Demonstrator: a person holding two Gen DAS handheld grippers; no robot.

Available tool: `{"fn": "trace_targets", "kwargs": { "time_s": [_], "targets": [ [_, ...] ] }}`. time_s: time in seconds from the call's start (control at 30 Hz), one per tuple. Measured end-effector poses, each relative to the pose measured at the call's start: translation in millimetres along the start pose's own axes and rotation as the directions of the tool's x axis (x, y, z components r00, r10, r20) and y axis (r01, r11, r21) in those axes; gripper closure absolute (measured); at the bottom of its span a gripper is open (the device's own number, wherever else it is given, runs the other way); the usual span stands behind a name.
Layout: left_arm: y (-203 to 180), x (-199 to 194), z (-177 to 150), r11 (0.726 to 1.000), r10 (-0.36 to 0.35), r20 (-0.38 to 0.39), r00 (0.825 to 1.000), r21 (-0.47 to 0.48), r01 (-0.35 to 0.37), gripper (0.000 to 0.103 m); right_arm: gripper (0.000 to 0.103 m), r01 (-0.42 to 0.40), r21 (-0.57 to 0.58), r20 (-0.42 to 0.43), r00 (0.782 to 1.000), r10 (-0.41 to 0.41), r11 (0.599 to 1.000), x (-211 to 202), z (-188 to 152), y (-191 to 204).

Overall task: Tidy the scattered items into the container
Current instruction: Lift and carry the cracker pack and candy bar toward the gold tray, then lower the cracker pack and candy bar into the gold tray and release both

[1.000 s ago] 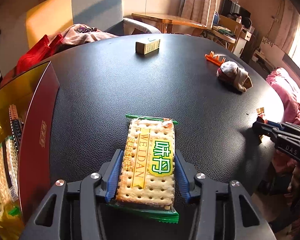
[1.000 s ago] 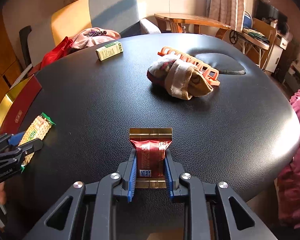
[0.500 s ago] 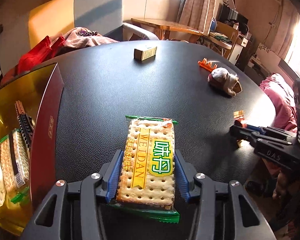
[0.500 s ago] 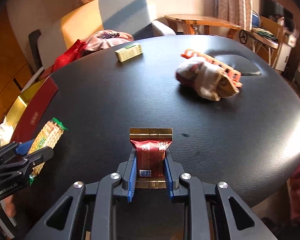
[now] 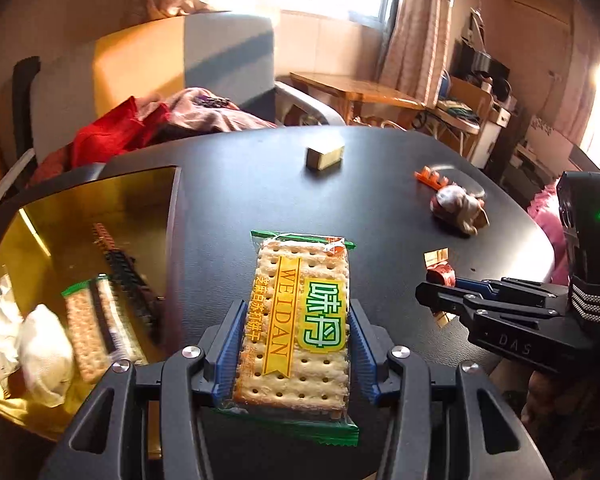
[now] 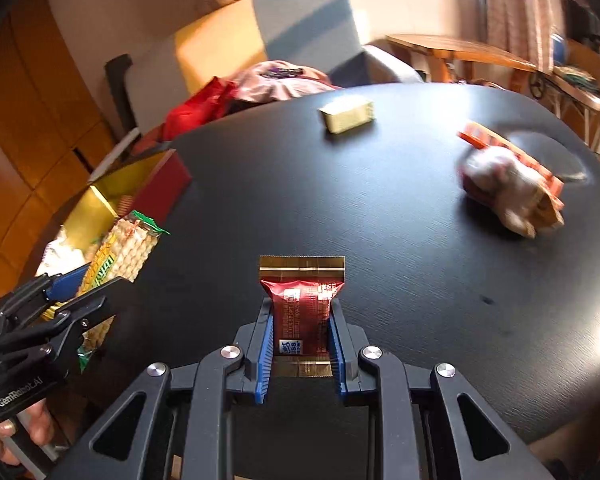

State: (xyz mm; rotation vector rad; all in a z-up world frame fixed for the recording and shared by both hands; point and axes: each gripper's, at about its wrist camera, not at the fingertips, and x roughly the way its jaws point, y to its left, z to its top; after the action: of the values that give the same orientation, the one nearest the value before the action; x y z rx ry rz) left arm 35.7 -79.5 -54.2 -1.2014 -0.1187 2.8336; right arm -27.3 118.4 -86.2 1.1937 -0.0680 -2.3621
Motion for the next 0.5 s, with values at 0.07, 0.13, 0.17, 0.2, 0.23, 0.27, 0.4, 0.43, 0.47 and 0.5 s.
{"fn": "trace_targets", "kwargs": {
  "time_s": [0.07, 0.13, 0.17, 0.2, 0.23, 0.27, 0.4, 0.43, 0.47, 0.5],
  "targets": [
    [12.7, -8.3, 0.3, 0.999, 0.030, 0.016, 0.999, -0.030, -0.029, 0.053, 0.079, -0.032, -0.025, 0.008, 0.999, 0.032, 0.999, 1.0, 7.4, 15.6],
    [27.1, -19.1, 0.1, 0.997, 0.061, 0.039, 0.997, -0.059, -0.059, 0.053, 0.078, -0.067, -0.047, 0.017, 0.998, 0.067, 0.997, 0.7, 15.0, 30.2],
    [36.7, -25.8, -0.4, 0.994, 0.083, 0.052, 0.995, -0.081, -0.078, 0.053, 0.078, -0.085, -0.062, 0.021, 0.996, 0.086, 0.994, 0.9, 19.5, 39.7],
    [44.3, -29.6, -0.7, 0.991, 0.098, 0.059, 0.993, -0.099, -0.092, 0.053, 0.078, -0.104, -0.080, 0.024, 0.994, 0.107, 0.991, 2.0, 24.3, 50.4],
    [52.0, -33.5, -1.1, 0.987, 0.114, 0.065, 0.991, -0.118, -0.105, 0.053, 0.078, -0.124, -0.097, 0.026, 0.992, 0.127, 0.987, 3.2, 29.1, 61.1],
    [61.1, -37.4, -2.0, 0.983, 0.132, 0.070, 0.989, -0.140, -0.122, 0.053, 0.078, -0.144, -0.114, 0.028, 0.989, 0.148, 0.983, 4.3, 34.0, 71.8],
    [96.2, -48.1, -7.3, 0.958, 0.200, 0.069, 0.977, -0.221, -0.181, 0.053, 0.078, -0.205, -0.191, 0.024, 0.977, 0.214, 0.960, 9.8, 48.2, 114.6],
    [104.5, -50.1, -8.8, 0.951, 0.214, 0.067, 0.975, -0.240, -0.193, 0.053, 0.078, -0.216, -0.209, 0.020, 0.974, 0.225, 0.954, 11.0, 49.9, 124.2],
    [111.0, -51.6, -10.1, 0.946, 0.225, 0.065, 0.972, -0.253, -0.202, 0.053, 0.079, -0.229, -0.230, 0.014, 0.971, 0.238, 0.946, 12.9, 51.4, 136.0],
    [117.4, -53.1, -11.4, 0.940, 0.237, 0.063, 0.970, -0.267, -0.212, 0.053, 0.078, -0.239, -0.249, 0.009, 0.969, 0.249, 0.939, 14.5, 52.7, 146.5]
  ]
}}
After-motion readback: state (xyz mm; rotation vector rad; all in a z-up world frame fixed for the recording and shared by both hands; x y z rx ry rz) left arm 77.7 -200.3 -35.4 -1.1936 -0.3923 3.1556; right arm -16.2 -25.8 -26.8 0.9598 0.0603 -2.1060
